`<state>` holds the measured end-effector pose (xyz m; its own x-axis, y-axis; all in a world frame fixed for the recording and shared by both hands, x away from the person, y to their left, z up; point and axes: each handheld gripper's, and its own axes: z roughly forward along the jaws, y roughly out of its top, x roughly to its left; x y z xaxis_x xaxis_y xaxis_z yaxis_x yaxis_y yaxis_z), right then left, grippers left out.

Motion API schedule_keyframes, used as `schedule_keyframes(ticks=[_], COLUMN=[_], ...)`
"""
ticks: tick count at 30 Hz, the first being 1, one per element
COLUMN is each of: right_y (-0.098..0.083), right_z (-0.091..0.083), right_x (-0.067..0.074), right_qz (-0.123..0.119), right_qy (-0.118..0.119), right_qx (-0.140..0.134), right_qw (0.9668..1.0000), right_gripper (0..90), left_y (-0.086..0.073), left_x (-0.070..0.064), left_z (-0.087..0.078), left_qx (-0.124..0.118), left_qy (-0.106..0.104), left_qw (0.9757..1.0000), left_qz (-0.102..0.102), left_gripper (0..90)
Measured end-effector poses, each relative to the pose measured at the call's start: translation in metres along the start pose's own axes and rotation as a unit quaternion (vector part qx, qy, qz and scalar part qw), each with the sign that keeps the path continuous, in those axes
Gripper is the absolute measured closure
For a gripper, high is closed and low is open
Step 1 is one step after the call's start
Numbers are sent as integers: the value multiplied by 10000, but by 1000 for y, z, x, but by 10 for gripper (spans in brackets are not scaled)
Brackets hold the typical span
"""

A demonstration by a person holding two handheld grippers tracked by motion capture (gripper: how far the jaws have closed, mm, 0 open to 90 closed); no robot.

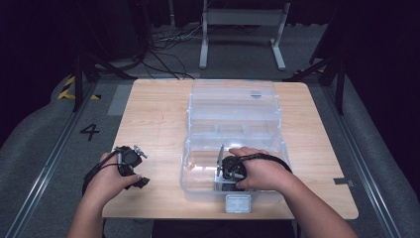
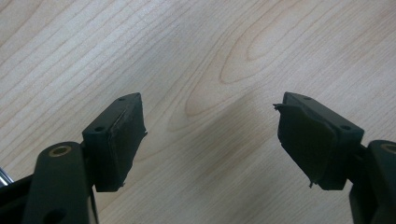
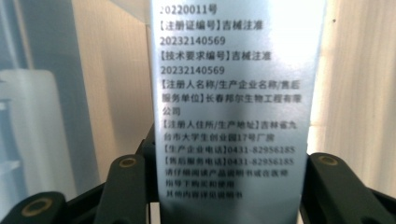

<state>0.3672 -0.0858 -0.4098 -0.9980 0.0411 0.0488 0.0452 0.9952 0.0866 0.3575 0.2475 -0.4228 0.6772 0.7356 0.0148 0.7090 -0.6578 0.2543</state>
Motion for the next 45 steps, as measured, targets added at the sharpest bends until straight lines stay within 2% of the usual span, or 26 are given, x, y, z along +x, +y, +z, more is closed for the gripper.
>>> schedule_keyframes(ticks=[7,9,11,12,13,15,18,24,25,26,30,33,34,37,38,40,45], right_y=[-4,-4,-6,-8,-10,-13,-20,-37,-37,-40,-54,-69,-69,-79,-86,-91,-100], right_z=[-16,-21,-30,-36,-39,-46,-55,-72,-72,-75,-82,-87,-87,-89,-88,-88,-90], right_x=[2,4,6,7,7,8,11,16,16,17,20,24,24,26,27,28,31], right_qz=[111,78,81,158,123,157,199,307,307,334,403,529,529,659,701,720,838], right_qy=[21,-14,-106,-176,-238,-247,-284,-306,-306,-303,-306,-319,-319,-252,-293,-344,-297], right_qx=[-215,-242,-319,-389,-405,-423,-447,-563,-563,-587,-627,-618,-618,-614,-569,-588,-611], right_qw=[9997,9997,9994,9990,9988,9987,9984,9975,9975,9973,9968,9962,9962,9956,9955,9951,9942], right_gripper=[474,474,466,466,469,472,476,478,478,478,487,490,490,493,489,480,489], left_y=[2,3,5,6,7,8,11,17,17,18,20,22,22,21,21,20,20], left_x=[1,1,1,0,0,0,0,1,1,0,1,2,2,3,4,5,6], left_z=[0,0,1,1,1,1,1,3,3,4,4,5,5,6,6,5,5], left_qx=[-16,3,-2,8,-24,-15,14,20,20,21,86,52,52,-30,-64,-140,-316], left_qy=[4,-4,17,-36,-12,-48,-144,-87,-87,-121,-74,-5,-5,45,79,152,250], left_qw=[10000,10000,10000,10000,10000,10000,9999,9999,9999,9997,9998,9998,9998,9998,9997,9996,9990], left_qz=[29,9,98,57,77,65,-93,-96,-96,-191,-168,-182,-182,-200,-208,-206,-183], left_gripper=[235,235,235,235,235,236,241,236,236,236,242,239,236,234,230,229,229])
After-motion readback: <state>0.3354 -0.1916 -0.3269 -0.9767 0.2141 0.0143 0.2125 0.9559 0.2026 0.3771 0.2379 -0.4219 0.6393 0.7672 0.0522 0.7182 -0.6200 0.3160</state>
